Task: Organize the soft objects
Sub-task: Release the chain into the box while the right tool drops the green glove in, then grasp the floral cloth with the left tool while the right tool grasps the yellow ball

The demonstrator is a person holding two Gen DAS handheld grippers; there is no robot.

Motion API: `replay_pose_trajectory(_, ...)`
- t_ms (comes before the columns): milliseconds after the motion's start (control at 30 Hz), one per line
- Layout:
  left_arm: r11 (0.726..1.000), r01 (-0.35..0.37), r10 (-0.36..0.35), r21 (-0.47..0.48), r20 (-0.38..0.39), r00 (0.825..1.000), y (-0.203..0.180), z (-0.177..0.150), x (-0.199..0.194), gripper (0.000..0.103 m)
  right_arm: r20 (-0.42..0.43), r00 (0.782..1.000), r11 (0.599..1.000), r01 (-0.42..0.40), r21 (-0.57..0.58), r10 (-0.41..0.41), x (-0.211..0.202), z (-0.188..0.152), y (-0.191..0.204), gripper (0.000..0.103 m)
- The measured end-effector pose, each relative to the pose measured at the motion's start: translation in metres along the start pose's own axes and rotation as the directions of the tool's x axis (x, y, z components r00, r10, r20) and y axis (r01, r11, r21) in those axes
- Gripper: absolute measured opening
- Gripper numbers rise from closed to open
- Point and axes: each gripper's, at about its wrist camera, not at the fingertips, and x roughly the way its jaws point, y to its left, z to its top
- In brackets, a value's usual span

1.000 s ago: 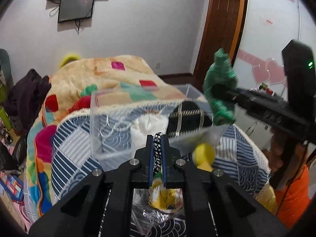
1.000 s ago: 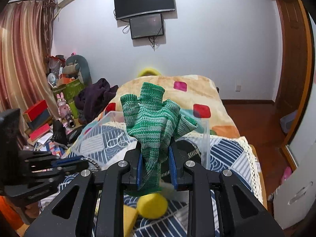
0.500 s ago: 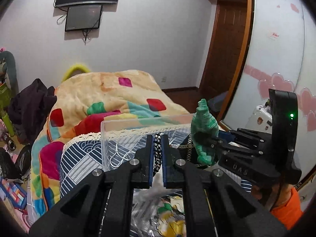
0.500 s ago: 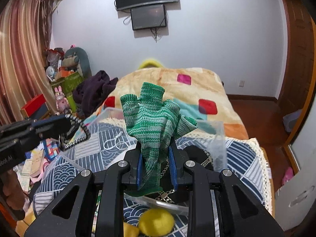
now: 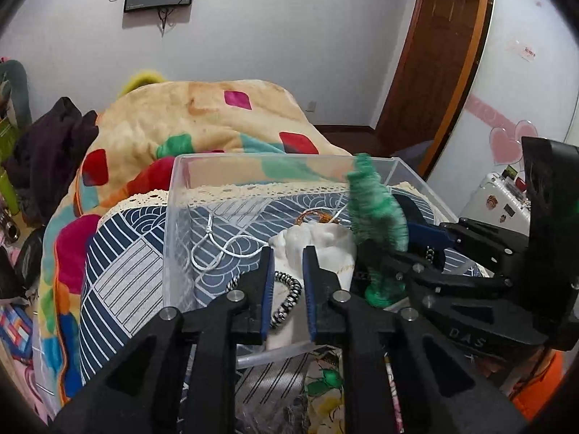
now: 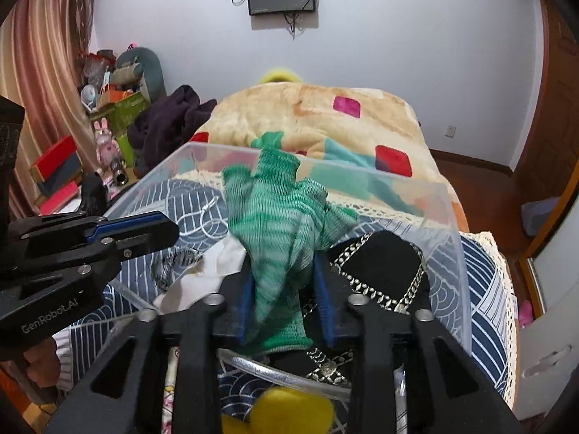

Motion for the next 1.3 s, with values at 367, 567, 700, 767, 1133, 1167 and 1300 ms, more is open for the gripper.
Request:
replay_pose_trajectory(367,1.0,-0.007,0.007,0.001,0.047,0.999,-0.003,-0.004,-0.033,0.066,0.039,0.999,1.0,0.002,0.001,-0.002,-0.019,-0.004,-0.006,0.069)
replay_pose_trajectory(567,0.999,-0.049,0.049,-0.003,0.094,0.994,-0.007,-0.008,-0.057,0.096,0.099,0.995,1.0,0.027,0.002,-0.027,-0.044,-0.006,-0.011,0.073)
replay_pose_trajectory(700,0.999,-0.043,0.043,-0.005,0.083,0.996,-0.008,-0.014,-0.062,0.096,0.125,0.992,0.999,0.033,0.018,-0.035,-0.056,-0.012,-0.014,0.084)
replay_pose_trajectory(767,0.999,-0.048,0.048,0.001,0.069,0.996,-0.009,-0.02,-0.061,0.096,0.133,0.99,0.999,0.034,0.025,-0.037,-0.06,-0.017,-0.015,0.084)
replay_pose_trajectory(1133,0.998,-0.041,0.043,0.038,-0.07,0.997,-0.018,-0.063,-0.035,0.096,0.065,0.997,0.997,0.037,0.064,-0.041,-0.05,-0.049,-0.022,0.084)
replay_pose_trajectory(1167,0.999,-0.036,0.039,0.035,-0.078,0.996,-0.017,-0.066,-0.033,0.096,0.052,0.998,0.997,0.039,0.064,-0.042,-0.048,-0.052,-0.022,0.084)
replay_pose_trajectory(1300,0.999,-0.038,0.04,0.028,-0.082,0.996,-0.015,-0.074,-0.03,0.096,0.024,0.998,0.996,0.058,0.061,-0.06,-0.04,-0.06,-0.023,0.084)
